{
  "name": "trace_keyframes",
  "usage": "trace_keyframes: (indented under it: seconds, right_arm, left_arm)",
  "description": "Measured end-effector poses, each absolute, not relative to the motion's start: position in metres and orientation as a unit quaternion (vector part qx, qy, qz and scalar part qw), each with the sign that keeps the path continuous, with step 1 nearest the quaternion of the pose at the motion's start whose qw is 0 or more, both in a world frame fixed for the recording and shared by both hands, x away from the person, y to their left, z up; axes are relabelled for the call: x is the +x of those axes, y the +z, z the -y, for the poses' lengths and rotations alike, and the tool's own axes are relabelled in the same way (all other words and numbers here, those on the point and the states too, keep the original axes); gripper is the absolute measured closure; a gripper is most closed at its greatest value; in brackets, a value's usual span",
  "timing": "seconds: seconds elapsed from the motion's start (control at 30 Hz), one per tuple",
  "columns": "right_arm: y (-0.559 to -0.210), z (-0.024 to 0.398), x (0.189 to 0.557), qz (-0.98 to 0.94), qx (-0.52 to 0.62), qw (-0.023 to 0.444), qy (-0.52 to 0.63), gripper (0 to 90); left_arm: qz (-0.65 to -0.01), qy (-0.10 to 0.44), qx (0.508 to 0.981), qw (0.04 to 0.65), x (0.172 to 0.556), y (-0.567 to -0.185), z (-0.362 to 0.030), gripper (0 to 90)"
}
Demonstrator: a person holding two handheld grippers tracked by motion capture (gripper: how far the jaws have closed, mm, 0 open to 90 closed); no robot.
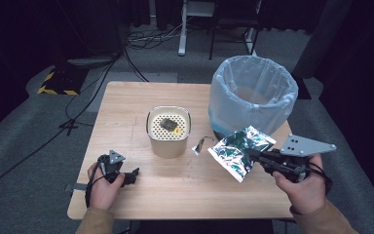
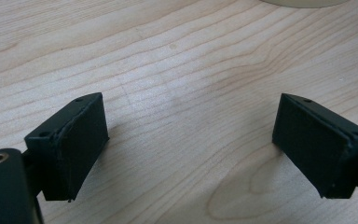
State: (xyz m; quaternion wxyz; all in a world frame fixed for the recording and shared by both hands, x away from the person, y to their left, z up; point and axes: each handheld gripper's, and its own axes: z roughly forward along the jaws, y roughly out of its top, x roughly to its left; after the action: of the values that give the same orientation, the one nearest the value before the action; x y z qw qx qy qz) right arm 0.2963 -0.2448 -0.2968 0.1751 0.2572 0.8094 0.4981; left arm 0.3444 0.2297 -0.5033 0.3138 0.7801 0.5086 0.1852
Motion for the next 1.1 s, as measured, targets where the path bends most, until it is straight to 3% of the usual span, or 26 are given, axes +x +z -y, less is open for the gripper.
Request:
trace_keyframes:
  seconds: [0.67, 1.1]
  right_arm:
    - [-0.238, 0.254, 0.304, -0.788, 0.249, 0.217, 0.520, 90.0]
    - [-0.206, 0.269, 0.337, -0.767, 0.276, 0.244, 0.525, 90.0]
  left_arm:
    - [-0.508, 0.185, 0.781, 0.313, 0.344, -0.503, -0.230, 10.3]
    - [-0.511, 0.186, 0.779, 0.314, 0.343, -0.504, -0.229, 10.3]
